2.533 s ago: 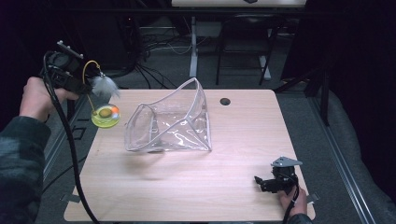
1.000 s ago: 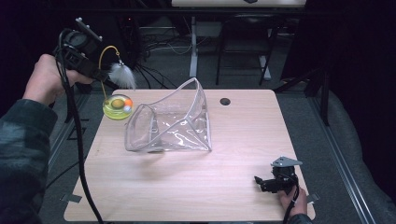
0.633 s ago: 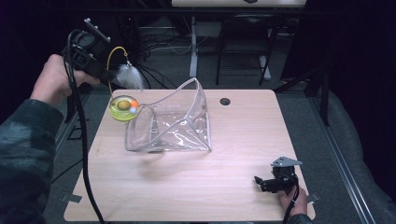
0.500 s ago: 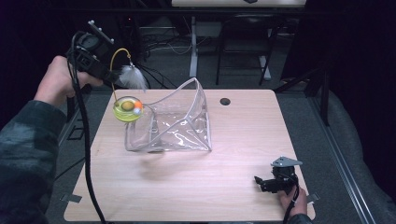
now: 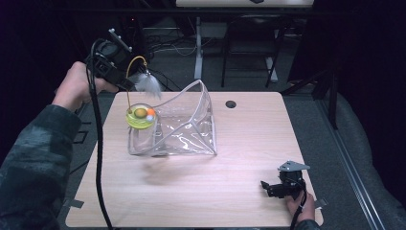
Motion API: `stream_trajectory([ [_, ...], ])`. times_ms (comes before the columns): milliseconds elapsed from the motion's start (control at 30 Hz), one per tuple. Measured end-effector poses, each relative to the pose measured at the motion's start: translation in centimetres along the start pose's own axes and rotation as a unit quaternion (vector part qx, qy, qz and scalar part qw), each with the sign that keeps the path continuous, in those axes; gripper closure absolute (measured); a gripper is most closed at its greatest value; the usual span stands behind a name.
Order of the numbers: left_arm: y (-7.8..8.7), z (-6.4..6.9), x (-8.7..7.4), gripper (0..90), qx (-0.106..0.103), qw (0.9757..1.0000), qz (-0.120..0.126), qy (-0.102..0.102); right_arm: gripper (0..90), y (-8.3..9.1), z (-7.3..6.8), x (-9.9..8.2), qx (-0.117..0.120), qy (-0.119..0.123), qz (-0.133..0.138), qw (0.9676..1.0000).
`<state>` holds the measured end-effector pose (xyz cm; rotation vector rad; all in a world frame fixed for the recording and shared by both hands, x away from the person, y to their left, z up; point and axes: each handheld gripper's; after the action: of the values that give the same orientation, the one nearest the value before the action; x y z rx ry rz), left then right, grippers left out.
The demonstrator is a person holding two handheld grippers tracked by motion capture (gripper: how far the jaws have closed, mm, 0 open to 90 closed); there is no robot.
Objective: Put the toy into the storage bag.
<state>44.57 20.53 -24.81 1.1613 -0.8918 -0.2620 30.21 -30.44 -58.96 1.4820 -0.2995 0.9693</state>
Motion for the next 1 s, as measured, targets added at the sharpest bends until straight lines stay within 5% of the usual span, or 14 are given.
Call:
stream_trajectory([
  [1000, -5.5, 0.5, 0.9, 87.8, -0.037, 0.9988, -0.028, -0.014, 0.0, 0.0, 0.0, 0.0, 0.001, 0.001, 0.0, 1.0],
])
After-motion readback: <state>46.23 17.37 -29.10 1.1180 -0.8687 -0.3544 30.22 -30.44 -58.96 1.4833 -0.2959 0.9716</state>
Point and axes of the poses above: each handheld gripper's, and its own axes: y roughly backward along the jaws, x roughly out of its top, z roughly to its right, and after that the axes turned 11 degrees about -x, right-handed
